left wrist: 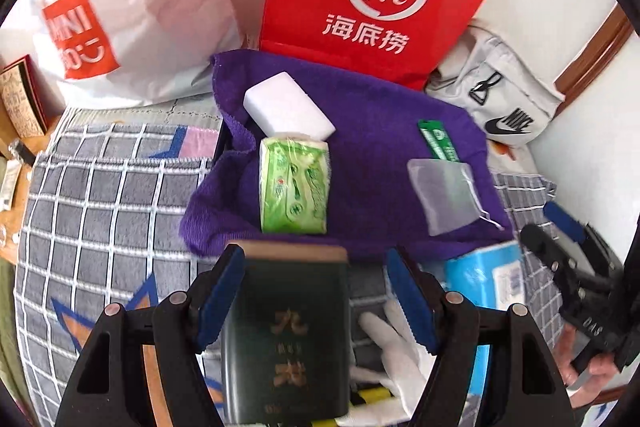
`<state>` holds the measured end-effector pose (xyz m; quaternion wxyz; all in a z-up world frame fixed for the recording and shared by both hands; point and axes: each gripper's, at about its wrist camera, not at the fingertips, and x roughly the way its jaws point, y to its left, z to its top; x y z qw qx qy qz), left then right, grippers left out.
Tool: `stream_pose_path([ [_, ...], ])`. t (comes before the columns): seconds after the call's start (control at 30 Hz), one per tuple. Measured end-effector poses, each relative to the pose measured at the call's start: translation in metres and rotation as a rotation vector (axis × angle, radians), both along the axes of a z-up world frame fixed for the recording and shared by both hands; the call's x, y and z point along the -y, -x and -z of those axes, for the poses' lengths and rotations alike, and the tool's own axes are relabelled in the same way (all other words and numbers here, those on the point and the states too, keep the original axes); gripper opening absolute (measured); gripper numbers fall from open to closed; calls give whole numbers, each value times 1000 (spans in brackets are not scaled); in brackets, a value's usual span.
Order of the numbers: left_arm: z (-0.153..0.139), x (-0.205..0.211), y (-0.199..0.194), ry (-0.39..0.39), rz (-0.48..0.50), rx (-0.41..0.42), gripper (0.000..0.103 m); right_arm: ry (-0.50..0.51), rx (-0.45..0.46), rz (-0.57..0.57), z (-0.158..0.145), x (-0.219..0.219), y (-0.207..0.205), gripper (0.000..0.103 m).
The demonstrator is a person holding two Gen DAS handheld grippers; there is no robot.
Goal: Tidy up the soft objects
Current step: 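Move both grippers back and grasp the white tissue with the right gripper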
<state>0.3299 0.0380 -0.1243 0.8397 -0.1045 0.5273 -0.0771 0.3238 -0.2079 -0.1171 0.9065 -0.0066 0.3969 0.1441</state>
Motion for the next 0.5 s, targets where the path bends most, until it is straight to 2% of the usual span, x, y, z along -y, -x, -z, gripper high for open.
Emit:
stream_pose_path([
  [0.23, -13, -11, 47, 17, -17, 44, 72, 6, 22, -67, -1, -12, 64, 81],
  [0.3, -13, -15, 61, 22, -26, 54, 72, 2, 26, -91, 7, -17, 82, 76],
  [0.37, -12, -19, 75, 23, -39, 59, 72, -2, 6, -113, 16, -22, 97, 56],
  [0.43, -10, -21, 89, 15, -42, 57, 72, -8, -25, -132, 25, -25, 111, 43],
  [0.5, -9, -22, 101, 5, -40, 60, 72, -8, -40, -141, 32, -25, 124, 37],
])
